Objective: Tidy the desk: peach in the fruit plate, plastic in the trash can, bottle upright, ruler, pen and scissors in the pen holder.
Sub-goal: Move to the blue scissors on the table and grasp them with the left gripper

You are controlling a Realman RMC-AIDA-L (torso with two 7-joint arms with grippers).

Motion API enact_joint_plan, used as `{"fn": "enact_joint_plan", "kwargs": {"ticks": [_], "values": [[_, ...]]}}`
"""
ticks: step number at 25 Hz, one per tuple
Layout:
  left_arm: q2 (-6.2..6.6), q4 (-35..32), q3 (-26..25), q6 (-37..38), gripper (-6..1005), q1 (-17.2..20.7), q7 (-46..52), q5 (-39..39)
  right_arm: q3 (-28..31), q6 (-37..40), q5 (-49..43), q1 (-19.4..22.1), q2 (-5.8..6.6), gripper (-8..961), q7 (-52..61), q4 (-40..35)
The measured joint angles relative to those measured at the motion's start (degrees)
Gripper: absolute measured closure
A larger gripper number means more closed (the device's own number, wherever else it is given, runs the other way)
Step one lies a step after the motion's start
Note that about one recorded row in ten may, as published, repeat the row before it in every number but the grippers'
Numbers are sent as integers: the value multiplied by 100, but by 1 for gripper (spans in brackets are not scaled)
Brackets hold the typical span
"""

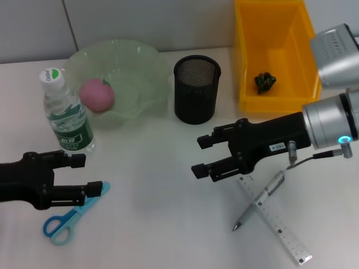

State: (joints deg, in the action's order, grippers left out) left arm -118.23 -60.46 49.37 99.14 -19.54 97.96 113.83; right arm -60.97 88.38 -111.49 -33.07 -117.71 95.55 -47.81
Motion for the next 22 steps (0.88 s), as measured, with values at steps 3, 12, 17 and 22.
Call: {"fn": "enact_joint_plan", "kwargs": {"ticks": [3,12,17,22], "values": [[-4,-736,313,-6,174,-50,804,445,-8,78,-54,89,12,180,-1,-166],[-14,-2186,1428,302,181,-784,3296,2266,31,218,-205,165,102,180,-8,-305],[-43,-2182,2068,407,184,-1337,4146,3101,34,214,-353,132,140,180,-13,-348],[-54,-2088,2391,360,187,-1541,4457,3262,25,176,-487,53,142,180,-14,-347]]}}
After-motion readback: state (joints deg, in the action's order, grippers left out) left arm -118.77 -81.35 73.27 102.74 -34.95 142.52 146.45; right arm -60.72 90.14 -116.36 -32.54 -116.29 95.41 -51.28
